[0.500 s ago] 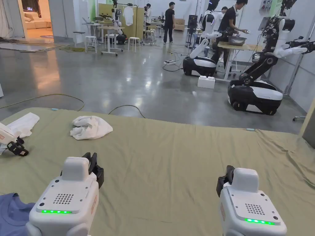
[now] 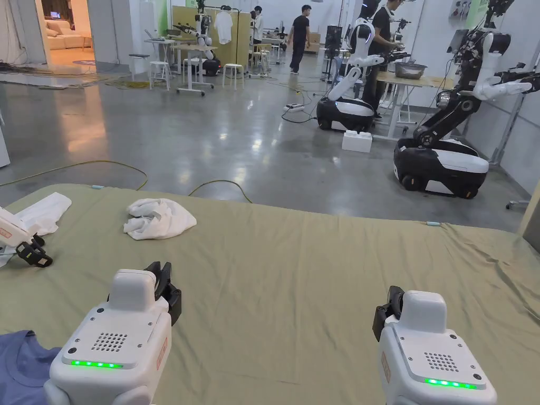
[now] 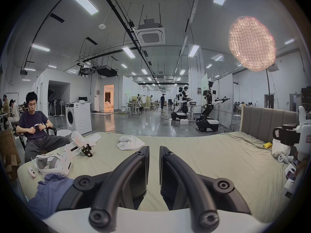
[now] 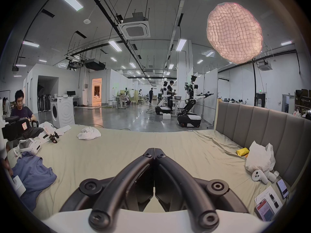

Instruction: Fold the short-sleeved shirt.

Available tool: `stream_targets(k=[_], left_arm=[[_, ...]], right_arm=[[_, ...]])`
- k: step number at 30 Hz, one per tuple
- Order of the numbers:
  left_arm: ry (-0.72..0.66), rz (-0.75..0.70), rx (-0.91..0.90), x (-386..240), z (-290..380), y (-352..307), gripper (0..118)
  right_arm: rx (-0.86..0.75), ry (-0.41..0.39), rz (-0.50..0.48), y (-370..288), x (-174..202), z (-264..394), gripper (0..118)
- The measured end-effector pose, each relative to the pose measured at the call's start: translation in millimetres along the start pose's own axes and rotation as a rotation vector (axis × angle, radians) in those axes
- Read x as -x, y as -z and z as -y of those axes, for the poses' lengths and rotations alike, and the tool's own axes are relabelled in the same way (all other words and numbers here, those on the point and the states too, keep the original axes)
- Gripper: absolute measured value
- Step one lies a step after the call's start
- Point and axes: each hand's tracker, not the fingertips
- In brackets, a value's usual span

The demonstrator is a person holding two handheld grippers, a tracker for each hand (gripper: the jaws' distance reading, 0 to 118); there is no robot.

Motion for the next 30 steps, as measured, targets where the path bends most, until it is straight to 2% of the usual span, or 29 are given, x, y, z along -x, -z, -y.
stream_targets(k=[7,9,10,13,15,16,17,18,19,20,22,24,26,28,29,30], left_arm=[[0.009,0.000,0.014,-1.3,-0.2,-1.6,14],[-0.026,0.003,0.023,3.2,0.3,-0.6,14],[-0.086,0.009,0.027,7.1,-0.4,-0.4,14],[-0.416,0.051,0.020,30.7,1.7,2.6,14],[-0.618,0.061,0.010,42.9,5.1,2.6,14],[-0.643,0.044,0.009,44.2,5.4,2.3,14],[-0.619,0.028,0.010,43.0,3.8,1.9,14],[-0.488,0.013,0.015,37.9,-0.9,1.6,14],[-0.315,0.011,0.019,30.5,-5.7,1.6,14],[-0.070,0.000,0.030,13.8,-15.0,-3.5,14],[0.361,-0.011,0.046,-7.5,-17.1,-3.2,14],[0.720,-0.027,0.038,-23.4,-12.1,-4.7,14],[0.996,-0.073,0.017,-31.4,-2.9,-5.2,14],[1.170,-0.091,-0.006,-25.1,9.9,3.4,14],[1.221,-0.088,-0.013,-24.5,13.5,3.3,14],[1.243,-0.083,-0.016,-24.2,15.7,3.0,14]], right_arm=[[0.017,-0.031,-0.007,2.2,1.0,1.2,0],[0.021,-0.029,-0.007,2.8,-1.2,-0.3,0],[0.021,0.013,-0.006,2.5,-4.3,-1.7,0],[0.027,0.297,-0.014,0.6,-21.3,-9.0,0],[0.021,0.458,-0.011,-0.2,-30.7,-11.2,0],[0.012,0.511,-0.011,-0.3,-33.4,-11.7,0],[0.009,0.505,-0.003,-0.3,-33.9,-13.8,0],[0.004,0.439,-0.001,0.6,-31.1,-16.0,0],[0.002,0.314,-0.002,2.2,-25.9,-19.1,0],[0.012,0.137,-0.002,4.2,-17.2,-22.4,0],[-0.011,-0.275,-0.003,7.1,3.9,-19.0,0],[-0.049,-0.637,0.025,7.7,17.6,-10.3,0],[-0.078,-0.906,0.048,8.6,24.7,-0.1,0],[-0.131,-1.109,0.088,8.2,25.0,8.4,0],[-0.155,-1.173,0.080,2.6,22.5,7.0,0],[-0.160,-1.202,0.071,1.0,21.9,7.3,0]])
